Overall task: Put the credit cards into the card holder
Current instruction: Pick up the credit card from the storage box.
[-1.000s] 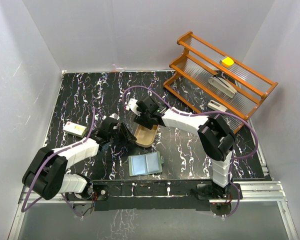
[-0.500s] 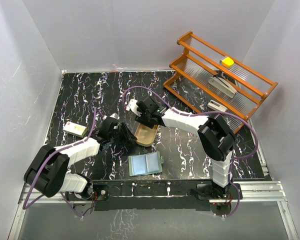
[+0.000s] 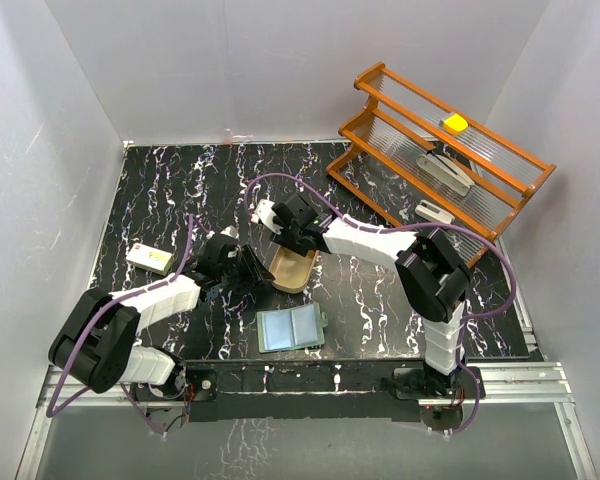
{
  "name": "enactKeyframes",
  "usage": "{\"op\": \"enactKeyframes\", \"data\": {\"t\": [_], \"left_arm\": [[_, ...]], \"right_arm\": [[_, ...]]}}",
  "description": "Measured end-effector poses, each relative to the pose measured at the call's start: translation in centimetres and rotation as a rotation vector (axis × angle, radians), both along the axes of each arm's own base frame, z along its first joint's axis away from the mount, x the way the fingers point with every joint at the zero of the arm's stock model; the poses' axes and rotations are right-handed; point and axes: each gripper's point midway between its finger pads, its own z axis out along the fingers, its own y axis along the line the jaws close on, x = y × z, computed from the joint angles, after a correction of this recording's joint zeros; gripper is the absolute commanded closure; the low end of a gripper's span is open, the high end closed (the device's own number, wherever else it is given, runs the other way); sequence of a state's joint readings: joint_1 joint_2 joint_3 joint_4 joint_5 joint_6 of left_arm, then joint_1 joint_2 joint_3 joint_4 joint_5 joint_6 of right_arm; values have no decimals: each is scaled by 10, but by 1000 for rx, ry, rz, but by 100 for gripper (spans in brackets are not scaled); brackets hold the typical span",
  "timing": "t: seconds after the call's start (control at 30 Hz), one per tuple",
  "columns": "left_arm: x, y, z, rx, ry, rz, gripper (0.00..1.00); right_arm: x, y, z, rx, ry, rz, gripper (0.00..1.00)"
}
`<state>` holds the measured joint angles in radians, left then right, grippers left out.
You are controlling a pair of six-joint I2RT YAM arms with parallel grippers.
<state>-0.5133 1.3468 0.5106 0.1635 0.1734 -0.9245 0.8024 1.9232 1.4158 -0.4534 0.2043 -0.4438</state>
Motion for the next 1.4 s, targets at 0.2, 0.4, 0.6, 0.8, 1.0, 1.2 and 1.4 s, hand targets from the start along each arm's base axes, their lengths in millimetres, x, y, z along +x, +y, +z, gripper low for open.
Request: {"op": "enactKeyframes", "data": {"t": [0.2, 0.4, 0.6, 0.8, 1.0, 1.2, 1.4], "left_arm": [[-1, 1, 0, 3, 3, 0, 59], [-2, 3, 2, 7, -1, 5, 59], [-4, 4, 5, 5, -4, 7, 59], [-10, 9, 6, 21, 6, 13, 59], [-16, 16, 18, 32, -20, 11, 59], [-25, 22, 36, 20, -61, 1, 73], [-39, 23, 48, -8, -87, -41, 100]], "right_arm": [[-2, 1, 1, -3, 8, 6, 68], [-5, 1, 4, -6, 12, 9, 75], [-7, 0, 13, -5, 8, 10, 90], [-11, 5, 22, 6, 17, 12, 100], [-33, 17, 34, 50, 54, 32, 100], [-68, 31, 70, 199, 116, 14, 100], [-106, 31, 105, 428, 236, -105, 100]]}}
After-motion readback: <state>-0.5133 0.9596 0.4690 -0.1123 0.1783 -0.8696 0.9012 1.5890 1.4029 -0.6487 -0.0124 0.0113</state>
